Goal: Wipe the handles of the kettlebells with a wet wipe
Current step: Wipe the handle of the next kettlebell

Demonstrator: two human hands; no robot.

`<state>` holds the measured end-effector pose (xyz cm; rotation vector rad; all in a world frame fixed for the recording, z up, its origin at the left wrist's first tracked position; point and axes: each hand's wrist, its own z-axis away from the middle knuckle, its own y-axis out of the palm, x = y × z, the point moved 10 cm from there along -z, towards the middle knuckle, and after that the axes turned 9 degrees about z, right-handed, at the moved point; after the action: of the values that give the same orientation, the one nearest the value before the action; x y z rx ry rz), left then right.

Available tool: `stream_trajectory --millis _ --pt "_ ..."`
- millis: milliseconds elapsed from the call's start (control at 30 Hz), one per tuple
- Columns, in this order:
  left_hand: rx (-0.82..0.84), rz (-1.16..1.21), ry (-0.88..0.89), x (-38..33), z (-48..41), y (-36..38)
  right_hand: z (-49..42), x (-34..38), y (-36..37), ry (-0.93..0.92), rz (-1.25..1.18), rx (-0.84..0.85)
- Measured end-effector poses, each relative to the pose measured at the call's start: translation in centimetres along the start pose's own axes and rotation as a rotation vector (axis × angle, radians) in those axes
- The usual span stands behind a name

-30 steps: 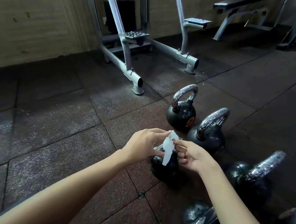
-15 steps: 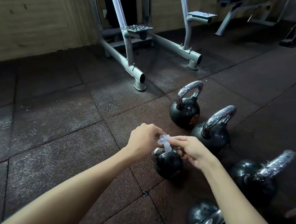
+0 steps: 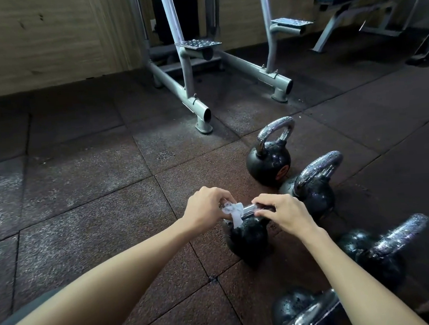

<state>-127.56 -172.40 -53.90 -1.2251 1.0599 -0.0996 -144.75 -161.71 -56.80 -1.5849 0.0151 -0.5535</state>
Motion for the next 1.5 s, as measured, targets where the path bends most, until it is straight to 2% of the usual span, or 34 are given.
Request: stream_trajectory --millis 133,367,500,633,767,967,1133,1333,1500 --pt "0.020 0.021 0.028 -1.1 -0.2 0.7 1.9 -1.2 -0.3 0.055 -0.009 -0.075" --pt "0.014 -0.109 0.146 -4.3 -0.4 2.9 2.0 -0.9 0.3 0.160 0.018 -0.121" --pt "-0.101 0.083 0.064 -0.5 -0.7 0.3 1.8 -1.3 0.4 0.198 -0.017 -0.148" --pt "-0.032 0.190 0.093 1.2 -0.5 0.2 1.9 -1.7 0.2 0.200 -0.041 -0.156" --pt "0.013 0.144 0.167 -1.1 -1.0 1.9 1.7 -1.7 0.5 0.174 -0.038 -0.135" --pt "-0.019 0.218 0.143 1.0 -1.2 1.6 2.1 -4.2 0.1 0.193 -0.181 -0.152" --pt "0.031 0.292 0.162 0.0 0.6 6.2 4.7 -7.6 -0.6 0.187 -0.161 -0.176" --pt "-0.167 0.444 0.215 -3.8 0.0 7.3 5.6 -11.2 -0.1 0.210 -0.118 -0.116" --pt "-0.029 0.342 0.276 -6.5 -2.6 8.5 6.5 -12.5 0.4 0.206 -0.133 -0.103"
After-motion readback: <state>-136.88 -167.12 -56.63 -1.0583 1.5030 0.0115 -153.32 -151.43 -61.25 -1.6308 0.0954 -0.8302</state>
